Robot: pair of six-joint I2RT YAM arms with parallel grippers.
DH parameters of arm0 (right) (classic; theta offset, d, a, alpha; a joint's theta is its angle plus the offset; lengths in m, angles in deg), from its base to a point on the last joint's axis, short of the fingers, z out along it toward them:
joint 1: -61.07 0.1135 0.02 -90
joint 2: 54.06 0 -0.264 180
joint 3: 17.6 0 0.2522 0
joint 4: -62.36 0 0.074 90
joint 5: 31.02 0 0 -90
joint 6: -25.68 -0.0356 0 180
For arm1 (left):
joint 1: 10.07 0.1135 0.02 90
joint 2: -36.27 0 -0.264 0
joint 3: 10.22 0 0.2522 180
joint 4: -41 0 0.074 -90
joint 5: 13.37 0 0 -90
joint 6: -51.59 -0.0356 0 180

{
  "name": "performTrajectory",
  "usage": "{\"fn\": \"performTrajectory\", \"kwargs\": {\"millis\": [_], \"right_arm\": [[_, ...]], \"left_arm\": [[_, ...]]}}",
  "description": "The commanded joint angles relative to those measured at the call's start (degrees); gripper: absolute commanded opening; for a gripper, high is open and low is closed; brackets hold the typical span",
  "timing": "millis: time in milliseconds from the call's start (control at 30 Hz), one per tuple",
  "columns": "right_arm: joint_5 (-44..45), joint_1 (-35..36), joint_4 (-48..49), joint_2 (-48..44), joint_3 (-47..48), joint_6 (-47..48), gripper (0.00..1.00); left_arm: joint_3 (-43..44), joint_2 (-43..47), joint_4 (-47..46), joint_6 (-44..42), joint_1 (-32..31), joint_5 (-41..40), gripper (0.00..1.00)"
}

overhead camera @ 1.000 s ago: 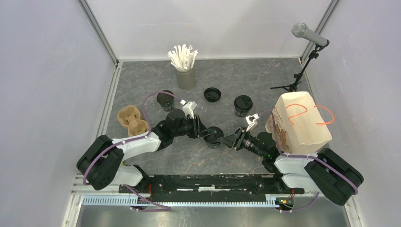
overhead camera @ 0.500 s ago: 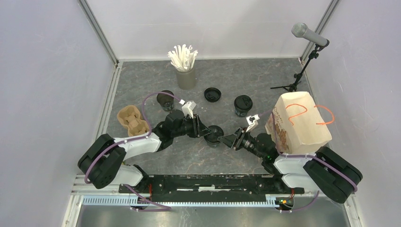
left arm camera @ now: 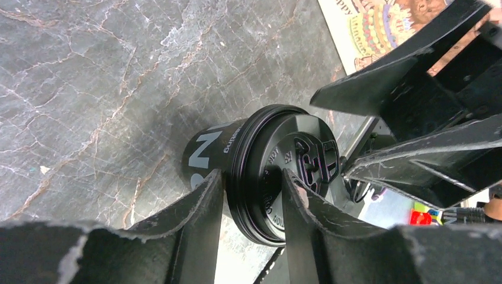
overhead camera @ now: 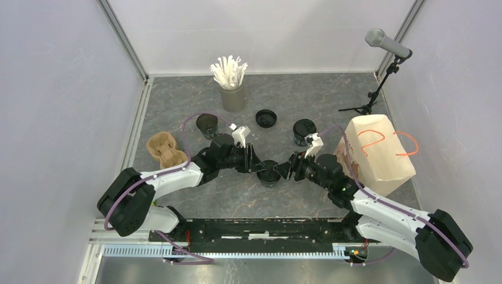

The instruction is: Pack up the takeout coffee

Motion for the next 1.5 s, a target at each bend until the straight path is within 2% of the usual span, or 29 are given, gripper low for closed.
{"fn": "performTrajectory", "kwargs": {"millis": [0, 100, 200, 267, 533, 633, 900, 1133, 1333, 1467], "right_arm": [[4.1, 0.0, -11.9, -2.5, 7.1, 7.5, 0.68], [4.2, 0.0, -16.1, -2.9, 11.0, 11.0, 0.71], [4.2, 0.1, -17.4, -3.1, 13.3, 13.4, 0.68], [3.2, 0.3, -17.9, -2.5, 14.5, 14.3, 0.64], [0.5, 4.0, -17.8, 3.0, 17.3, 16.1, 0.50], [0.1, 5.6, -17.7, 4.6, 17.3, 16.6, 0.48], [1.6, 6.6, -18.0, 6.1, 16.3, 17.1, 0.49], [3.8, 8.7, -27.6, 6.5, 25.6, 24.3, 0.66], [9.8, 10.8, -32.9, 7.5, 28.2, 31.0, 0.80], [15.0, 11.4, -34.0, 8.7, 28.4, 34.3, 0.86]], "left_arm": [[4.2, 1.8, 13.0, -5.6, -0.6, 1.6, 0.49], [9.0, 3.5, 16.3, -6.3, -0.6, 0.6, 0.62], [13.8, 5.1, 21.8, -7.7, -0.6, -2.0, 0.71], [16.2, 6.8, 25.0, -9.0, -0.5, -4.6, 0.99], [17.2, 19.1, 36.9, -14.7, -0.5, -20.1, 1.00], [15.4, 24.1, 39.9, -16.2, -0.5, -22.7, 1.00], [11.4, 33.3, 46.4, -18.3, -0.5, -23.5, 1.00], [12.7, 39.3, 52.6, -22.7, -0.5, -22.9, 1.00], [10.1, 44.8, 53.0, -23.5, -0.5, -24.4, 1.00], [9.6, 47.3, 53.0, -23.6, -0.5, -25.1, 1.00]]}}
